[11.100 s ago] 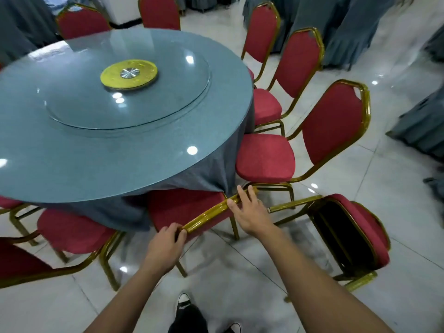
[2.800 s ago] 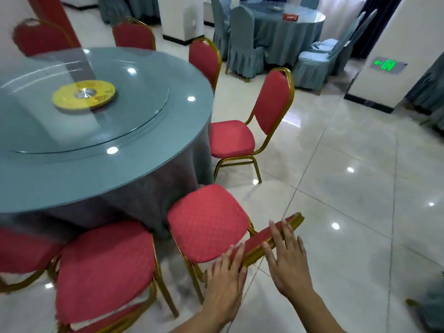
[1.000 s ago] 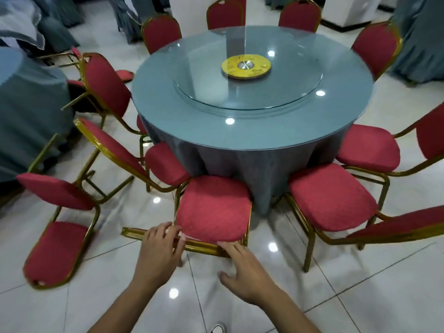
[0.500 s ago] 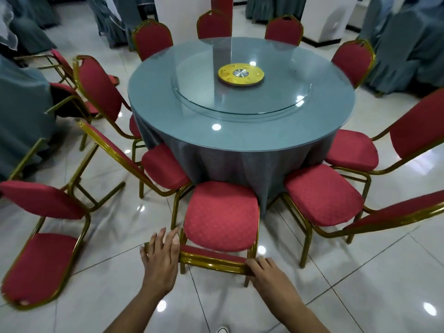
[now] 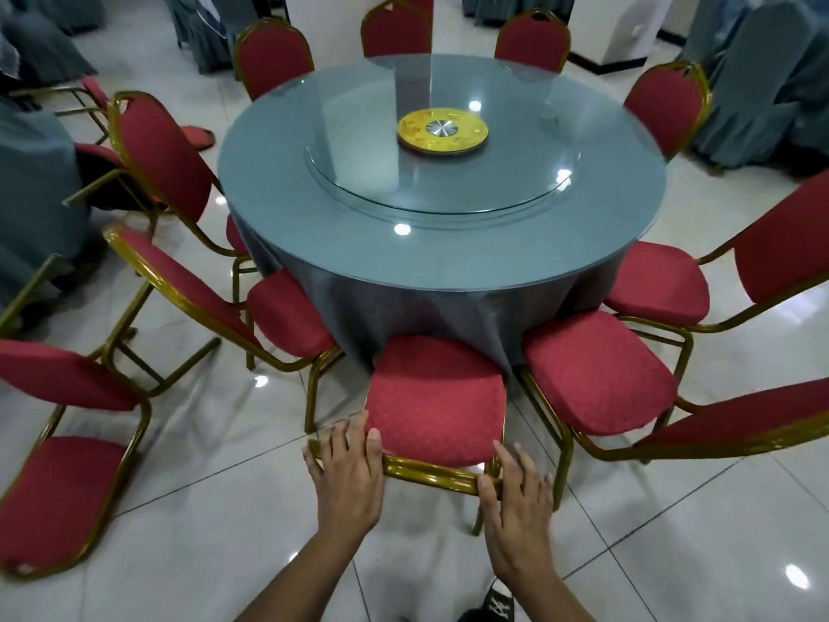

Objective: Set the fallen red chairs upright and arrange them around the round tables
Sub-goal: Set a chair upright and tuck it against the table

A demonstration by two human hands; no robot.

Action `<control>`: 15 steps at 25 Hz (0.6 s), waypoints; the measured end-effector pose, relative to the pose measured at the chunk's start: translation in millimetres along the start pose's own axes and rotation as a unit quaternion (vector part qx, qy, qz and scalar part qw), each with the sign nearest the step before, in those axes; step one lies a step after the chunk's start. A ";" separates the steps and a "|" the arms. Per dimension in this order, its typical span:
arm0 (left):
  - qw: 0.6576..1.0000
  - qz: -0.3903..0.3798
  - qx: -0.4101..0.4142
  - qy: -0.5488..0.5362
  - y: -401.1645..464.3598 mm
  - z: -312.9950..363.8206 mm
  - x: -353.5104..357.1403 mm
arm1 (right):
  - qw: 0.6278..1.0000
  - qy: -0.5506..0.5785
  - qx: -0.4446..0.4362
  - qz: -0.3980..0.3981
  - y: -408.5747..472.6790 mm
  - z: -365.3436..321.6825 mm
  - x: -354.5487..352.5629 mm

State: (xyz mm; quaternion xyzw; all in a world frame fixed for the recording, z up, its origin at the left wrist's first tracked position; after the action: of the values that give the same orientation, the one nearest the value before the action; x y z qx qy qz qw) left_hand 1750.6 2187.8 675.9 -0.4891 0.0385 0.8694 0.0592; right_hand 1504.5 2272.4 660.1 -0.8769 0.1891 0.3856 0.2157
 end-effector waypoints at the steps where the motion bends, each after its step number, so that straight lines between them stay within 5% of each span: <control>1: 1.000 -0.002 -0.007 0.001 9.9 6.9 4.1 | 1.000 0.004 -0.014 0.000 16.9 -0.2 -6.4; 15: 0.995 0.042 -0.090 -0.022 149.1 56.6 44.8 | 0.991 -0.049 -0.092 -0.081 219.9 -26.0 -33.0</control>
State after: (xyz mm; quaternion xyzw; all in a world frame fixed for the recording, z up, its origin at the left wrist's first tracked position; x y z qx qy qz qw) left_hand 1658.7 2050.2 668.3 -0.4708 -0.0209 0.8817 -0.0203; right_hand 1389.6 2080.5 649.7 -0.8857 0.0705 0.4248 0.1733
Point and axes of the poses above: each hand's wrist, its own y-axis towards the middle knuckle, its own x-axis out of the palm, z = x × y, the point moved 8 cm from there along y, towards the middle knuckle, and after that the axes turned 15 degrees about x, right-handed, at the moved point
